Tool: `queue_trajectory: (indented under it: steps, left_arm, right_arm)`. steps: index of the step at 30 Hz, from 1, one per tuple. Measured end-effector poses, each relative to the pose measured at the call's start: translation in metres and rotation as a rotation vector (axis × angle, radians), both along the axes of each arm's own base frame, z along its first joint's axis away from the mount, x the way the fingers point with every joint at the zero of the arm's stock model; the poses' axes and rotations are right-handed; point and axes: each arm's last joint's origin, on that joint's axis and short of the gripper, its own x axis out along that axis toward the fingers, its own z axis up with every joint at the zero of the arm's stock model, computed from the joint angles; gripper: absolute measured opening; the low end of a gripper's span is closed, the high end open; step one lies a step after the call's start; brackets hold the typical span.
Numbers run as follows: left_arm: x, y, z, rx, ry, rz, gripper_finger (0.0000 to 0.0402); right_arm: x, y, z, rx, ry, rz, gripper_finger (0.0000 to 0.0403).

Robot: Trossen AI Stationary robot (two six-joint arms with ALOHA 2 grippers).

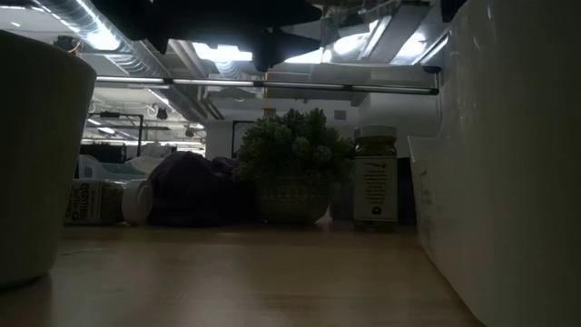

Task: Sort spices by type
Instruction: Put the red seasoning can into the orange bin

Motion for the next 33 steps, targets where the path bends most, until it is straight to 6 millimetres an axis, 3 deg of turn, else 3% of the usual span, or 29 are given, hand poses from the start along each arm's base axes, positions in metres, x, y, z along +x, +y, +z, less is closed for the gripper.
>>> queue_trajectory:
  steps: [10, 21, 27, 33]
  left_arm:
    - [0.0, -0.001, -0.002, -0.001, 0.021, -0.002, 0.0327]
    - [0.0, -0.001, -0.005, -0.001, 0.049, -0.002, 0.0327]
    - [0.0, -0.001, -0.005, -0.001, 0.05, -0.002, 0.0327]
    - [0.0, 0.0, -0.005, 0.002, 0.05, -0.002, 0.0327]
  right_arm:
    - [0.018, -0.005, -0.016, 0.01, 0.18, 0.049, 0.0225]
    - [0.014, -0.047, -0.021, 0.147, 0.197, 0.032, 0.0225]
    - [0.011, -0.062, -0.055, 0.298, 0.201, 0.06, 0.0227]
    - [0.007, -0.067, -0.095, 0.332, 0.223, 0.084, 0.0228]
